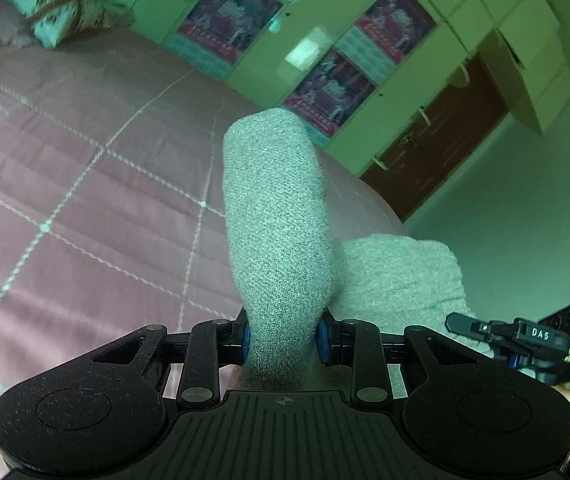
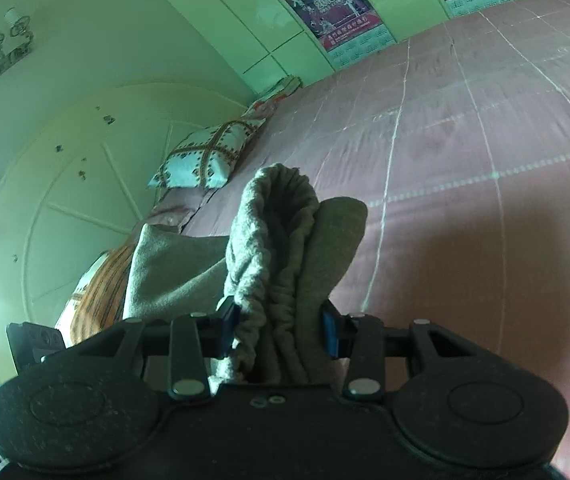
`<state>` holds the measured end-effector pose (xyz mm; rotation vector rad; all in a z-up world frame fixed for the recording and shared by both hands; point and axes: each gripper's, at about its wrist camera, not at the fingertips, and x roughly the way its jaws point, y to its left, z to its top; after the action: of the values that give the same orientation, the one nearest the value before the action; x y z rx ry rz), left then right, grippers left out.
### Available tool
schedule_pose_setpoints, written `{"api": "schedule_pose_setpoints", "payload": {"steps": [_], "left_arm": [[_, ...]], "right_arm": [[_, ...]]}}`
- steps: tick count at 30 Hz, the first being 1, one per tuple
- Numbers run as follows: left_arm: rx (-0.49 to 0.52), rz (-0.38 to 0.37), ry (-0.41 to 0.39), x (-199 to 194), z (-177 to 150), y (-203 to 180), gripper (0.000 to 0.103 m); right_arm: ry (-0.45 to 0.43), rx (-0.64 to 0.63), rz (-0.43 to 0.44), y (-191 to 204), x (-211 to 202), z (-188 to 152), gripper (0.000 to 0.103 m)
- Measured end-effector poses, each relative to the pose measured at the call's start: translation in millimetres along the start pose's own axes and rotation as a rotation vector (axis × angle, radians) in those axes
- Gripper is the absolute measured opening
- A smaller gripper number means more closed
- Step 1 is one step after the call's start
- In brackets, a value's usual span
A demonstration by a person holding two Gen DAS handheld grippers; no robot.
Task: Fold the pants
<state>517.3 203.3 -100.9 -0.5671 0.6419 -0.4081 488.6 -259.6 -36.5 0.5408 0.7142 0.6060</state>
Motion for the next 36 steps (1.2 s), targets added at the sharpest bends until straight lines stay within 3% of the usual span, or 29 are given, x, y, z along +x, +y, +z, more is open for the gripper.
{"api": "schedule_pose_setpoints", "payload": {"steps": [2,4,5,6,7,9,13,16,18,19,20,22,24,25,27,32,34,36], "left_arm": [[-0.059,0.02,0.045,33.9,-2.9,24.4,0.033],[-0.086,0.162,0.112,61.6,-17.8,47.7,0.043],[-0.075,0.155,0.106,62.4,-23.1,51.3,0.043],[-0.052,0.156,0.083,57.2,-23.6,47.4,0.043],[-0.013,0.172,0.065,51.3,-21.9,41.1,0.043],[0.088,0.198,0.005,39.3,-13.4,24.7,0.043],[0.05,0.169,-0.081,32.7,7.3,12.6,0.043],[0.085,0.208,-0.021,52.6,2.6,12.4,0.043],[0.117,0.263,0.041,67.2,-7.2,19.4,0.043],[0.122,0.295,0.089,74.9,-11.0,27.3,0.05],[0.093,0.274,0.078,75.5,-15.5,34.4,0.051],[0.034,0.24,0.056,68.2,-14.7,42.7,0.051],[0.023,0.247,0.046,56.4,-14.0,41.1,0.058],[0.033,0.254,0.032,48.1,-17.2,37.2,0.068],[0.054,0.254,-0.036,24.5,-22.5,30.4,0.082],[0.043,0.28,-0.125,-42.4,-59.2,23.0,0.083],[0.063,0.3,-0.144,-67.8,-77.1,17.4,0.084],[0.097,0.335,-0.131,-88.4,-94.3,12.3,0.084]], "right_arm": [[-0.003,0.021,-0.049,-21.7,15.1,4.8,0.033],[0.02,0.089,-0.173,-58.9,35.7,-1.2,0.044],[0.067,0.124,-0.282,-76.5,44.8,-6.1,0.04],[0.056,0.138,-0.298,-86.2,42.3,-11.6,0.037],[0.014,0.127,-0.237,-84.7,33.6,-14.4,0.026],[-0.048,0.008,-0.221,-62.0,19.9,-15.6,0.009],[-0.111,-0.088,-0.134,-23.3,23.2,-2.5,0.008],[-0.068,-0.108,-0.117,-10.5,46.0,0.0,0.009],[-0.019,-0.119,-0.174,-14.4,62.9,-2.4,0.008],[0.023,-0.113,-0.236,-24.5,71.5,-5.9,0.002],[0.069,-0.085,-0.272,-40.7,80.1,-7.2,0.0],[0.051,0.007,-0.208,-58.8,72.5,-7.3,0.0],[0.04,0.004,-0.193,-52.7,59.5,-7.4,0.0],[0.028,-0.014,-0.19,-48.7,52.0,-7.6,0.01],[0.004,-0.032,-0.175,-44.5,31.7,-9.9,0.017],[-0.063,-0.031,-0.183,-55.1,-26.9,-31.2,0.033],[-0.076,-0.03,-0.186,-59.6,-54.8,-47.6,0.05],[-0.098,-0.04,-0.208,-57.4,-81.3,-65.9,0.059]]}}
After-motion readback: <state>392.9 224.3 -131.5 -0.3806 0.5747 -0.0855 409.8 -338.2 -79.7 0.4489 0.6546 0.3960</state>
